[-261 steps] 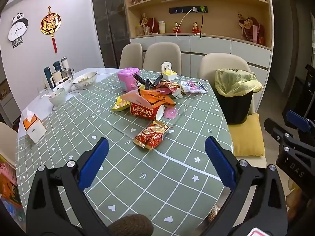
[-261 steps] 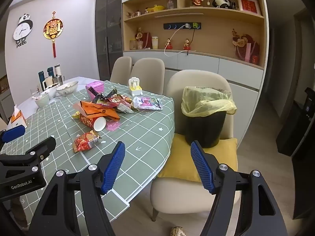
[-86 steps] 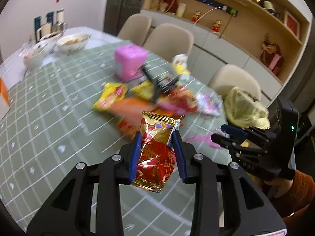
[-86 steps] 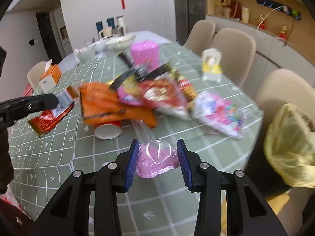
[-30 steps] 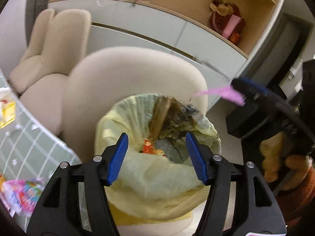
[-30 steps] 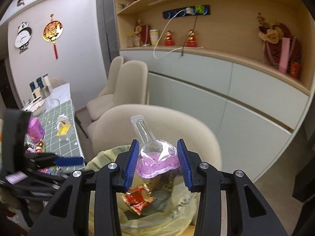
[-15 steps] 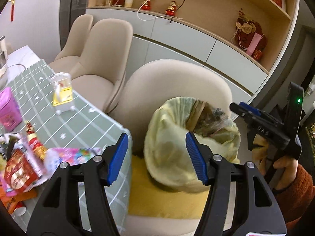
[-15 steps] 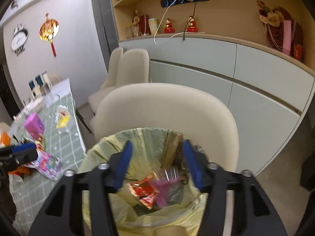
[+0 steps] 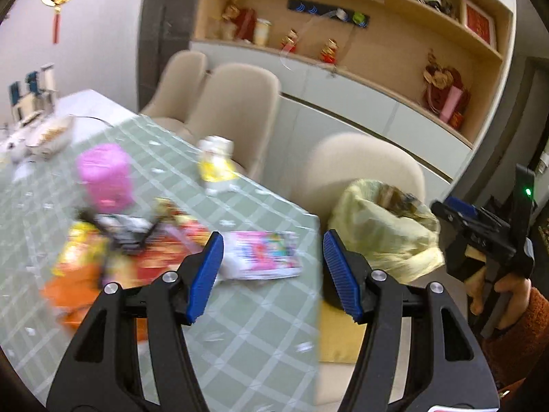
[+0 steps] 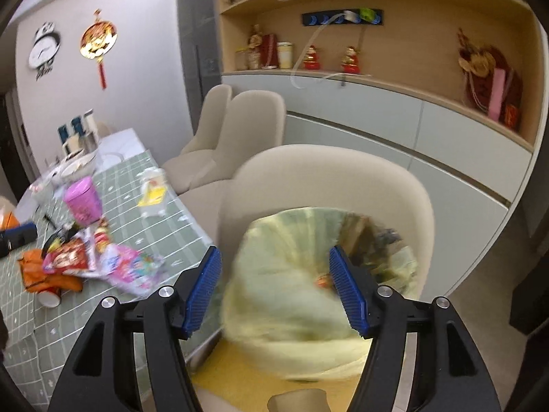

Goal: Collect trash
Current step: 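Move both tools back from the bin toward the table, then grasp the yellow nabati wafer pack with the left gripper while the right grasps the pink wrapper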

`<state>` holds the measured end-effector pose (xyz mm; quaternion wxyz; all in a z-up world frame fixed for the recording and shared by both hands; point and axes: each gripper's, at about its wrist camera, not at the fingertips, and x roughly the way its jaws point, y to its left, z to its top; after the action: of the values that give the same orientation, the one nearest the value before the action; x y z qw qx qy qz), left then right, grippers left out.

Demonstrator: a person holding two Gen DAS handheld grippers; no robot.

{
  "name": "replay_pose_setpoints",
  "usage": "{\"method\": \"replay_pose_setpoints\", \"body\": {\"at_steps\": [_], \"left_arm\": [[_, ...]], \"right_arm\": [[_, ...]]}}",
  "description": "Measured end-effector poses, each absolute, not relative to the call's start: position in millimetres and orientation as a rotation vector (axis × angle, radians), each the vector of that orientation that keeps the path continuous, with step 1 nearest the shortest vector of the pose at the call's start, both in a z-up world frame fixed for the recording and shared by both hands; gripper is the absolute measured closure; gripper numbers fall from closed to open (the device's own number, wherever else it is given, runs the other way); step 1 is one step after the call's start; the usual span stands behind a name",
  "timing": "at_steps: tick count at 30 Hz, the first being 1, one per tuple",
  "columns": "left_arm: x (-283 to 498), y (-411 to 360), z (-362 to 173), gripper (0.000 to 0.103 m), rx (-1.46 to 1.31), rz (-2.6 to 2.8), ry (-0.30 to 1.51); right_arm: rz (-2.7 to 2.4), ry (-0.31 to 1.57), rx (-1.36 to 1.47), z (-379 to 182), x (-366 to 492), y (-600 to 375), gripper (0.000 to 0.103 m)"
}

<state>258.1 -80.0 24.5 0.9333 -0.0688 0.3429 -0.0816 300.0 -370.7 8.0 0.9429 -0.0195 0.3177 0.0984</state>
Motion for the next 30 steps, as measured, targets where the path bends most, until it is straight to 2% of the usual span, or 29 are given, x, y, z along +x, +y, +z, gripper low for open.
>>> {"method": "replay_pose_setpoints", "body": {"at_steps": [8,14,20,30], "left_arm": [[214,59,17,0.045,-0.176,0.006,0.684],[188,130,-3,0.045,-0.225,0.069,0.693],[207,165,-32,0.045,-0.177,0.014,0.756],[286,173,-82,0.046,-0.194,-0.052,0.91]], "right_arm": [[0.245,0.647,-0.03,13,252,-288,0.041],[0.244,0.66,-0.014,6,221,-248,0.041],[0.253,0.676,-0.002,-1,201,-228,0.041],[0.26,0.725,0.016,-11,201,-226,0.041]]}}
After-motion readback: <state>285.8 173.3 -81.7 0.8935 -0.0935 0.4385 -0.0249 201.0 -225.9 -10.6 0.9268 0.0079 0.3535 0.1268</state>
